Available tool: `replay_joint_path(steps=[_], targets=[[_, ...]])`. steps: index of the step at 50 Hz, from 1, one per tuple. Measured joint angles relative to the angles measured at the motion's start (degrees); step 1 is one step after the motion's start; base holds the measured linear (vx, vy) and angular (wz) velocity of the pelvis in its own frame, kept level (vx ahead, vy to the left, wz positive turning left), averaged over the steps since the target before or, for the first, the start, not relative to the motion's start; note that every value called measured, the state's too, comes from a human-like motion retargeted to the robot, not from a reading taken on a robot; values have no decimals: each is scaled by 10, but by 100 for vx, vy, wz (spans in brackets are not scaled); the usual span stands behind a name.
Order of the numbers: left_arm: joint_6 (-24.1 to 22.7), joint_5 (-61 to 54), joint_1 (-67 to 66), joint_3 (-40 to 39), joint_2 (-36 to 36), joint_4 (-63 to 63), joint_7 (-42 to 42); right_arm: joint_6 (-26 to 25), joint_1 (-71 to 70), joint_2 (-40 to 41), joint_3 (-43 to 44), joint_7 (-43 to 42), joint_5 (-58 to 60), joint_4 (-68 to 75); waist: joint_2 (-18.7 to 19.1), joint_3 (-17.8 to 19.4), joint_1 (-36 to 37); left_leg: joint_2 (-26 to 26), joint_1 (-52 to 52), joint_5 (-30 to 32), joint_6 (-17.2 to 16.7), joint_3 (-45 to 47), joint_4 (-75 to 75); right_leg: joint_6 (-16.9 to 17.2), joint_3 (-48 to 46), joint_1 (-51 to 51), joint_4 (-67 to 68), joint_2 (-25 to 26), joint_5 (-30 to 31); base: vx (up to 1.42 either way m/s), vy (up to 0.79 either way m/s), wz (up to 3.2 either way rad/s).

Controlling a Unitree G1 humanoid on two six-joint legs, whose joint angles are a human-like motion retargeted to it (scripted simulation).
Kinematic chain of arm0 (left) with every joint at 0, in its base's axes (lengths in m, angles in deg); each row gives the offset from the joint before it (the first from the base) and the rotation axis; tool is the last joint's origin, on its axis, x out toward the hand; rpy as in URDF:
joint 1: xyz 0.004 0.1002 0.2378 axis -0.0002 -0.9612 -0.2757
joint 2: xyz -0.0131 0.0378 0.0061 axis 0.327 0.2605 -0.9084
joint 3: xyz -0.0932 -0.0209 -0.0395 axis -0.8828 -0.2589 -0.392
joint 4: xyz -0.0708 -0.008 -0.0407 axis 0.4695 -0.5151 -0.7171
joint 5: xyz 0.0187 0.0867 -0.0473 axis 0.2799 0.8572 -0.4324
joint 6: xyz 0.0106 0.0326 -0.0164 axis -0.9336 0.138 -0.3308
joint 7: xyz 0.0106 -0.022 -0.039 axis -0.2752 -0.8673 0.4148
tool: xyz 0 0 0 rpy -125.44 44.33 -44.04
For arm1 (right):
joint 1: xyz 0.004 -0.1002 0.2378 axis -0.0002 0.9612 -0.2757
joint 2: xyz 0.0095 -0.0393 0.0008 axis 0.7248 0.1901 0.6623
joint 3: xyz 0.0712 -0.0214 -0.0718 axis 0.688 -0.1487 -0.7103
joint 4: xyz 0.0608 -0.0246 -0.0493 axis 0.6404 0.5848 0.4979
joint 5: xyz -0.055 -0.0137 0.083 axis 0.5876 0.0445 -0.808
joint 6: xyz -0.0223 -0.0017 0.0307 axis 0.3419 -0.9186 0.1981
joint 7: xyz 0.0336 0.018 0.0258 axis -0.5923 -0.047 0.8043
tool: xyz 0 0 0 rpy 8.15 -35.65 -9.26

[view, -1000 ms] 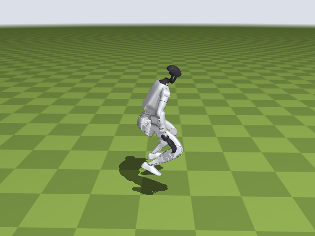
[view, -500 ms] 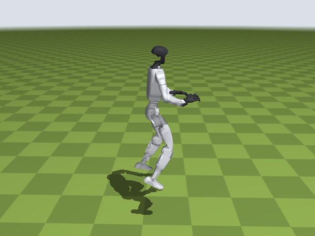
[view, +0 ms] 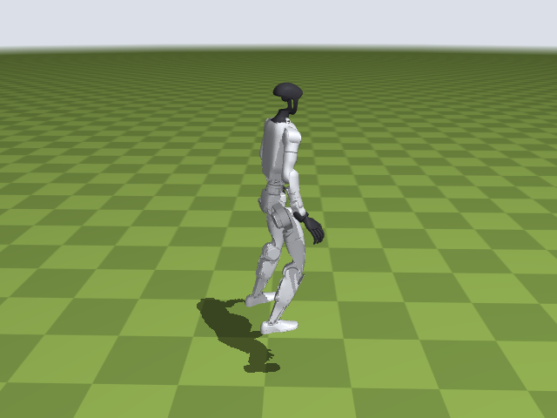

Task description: Sport exercise

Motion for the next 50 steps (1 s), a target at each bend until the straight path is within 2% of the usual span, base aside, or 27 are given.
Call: replay_joint_path(steps=[5, 12, 23, 35, 50], targets=[[-9, -8, 62, 23, 17, 60, -10, 8, -37, -18, -30, 6, 4, -67, -7, -7, -3, -7, -6, 11, 1, 0, -11, 3, 4, -6, -11, -4, 10, -3, 2, 3], [-16, -24, 125, 76, -2, 103, 11, 14, -83, -27, -66, 21, 1, -150, -8, -10, -10, -7, -6, 35, 3, 1, -44, 7, 9, -5, -53, 3, 39, 0, 0, 0], [-14, -17, 112, 148, -62, 80, 77, 17, -94, -8, -112, 60, 11, -187, 0, -11, -17, 1, -16, 24, 13, 11, -28, 12, 17, -6, -76, 14, 63, 0, 1, -5], [-6, -9, 50, 124, -63, 25, 63, 20, -72, 0, -118, 55, 27, -159, 6, -17, -20, 10, -30, 9, 19, 25, -1, 16, 26, -17, -77, 20, 71, 0, 0, -2], [-16, -11, 18, 101, -37, 68, 19, 20, -64, -6, -124, 7, 60, -162, 6, -25, -13, 3, -32, 22, 24, 32, -19, 11, 25, -37, -65, 12, 66, 0, 0, 0]])
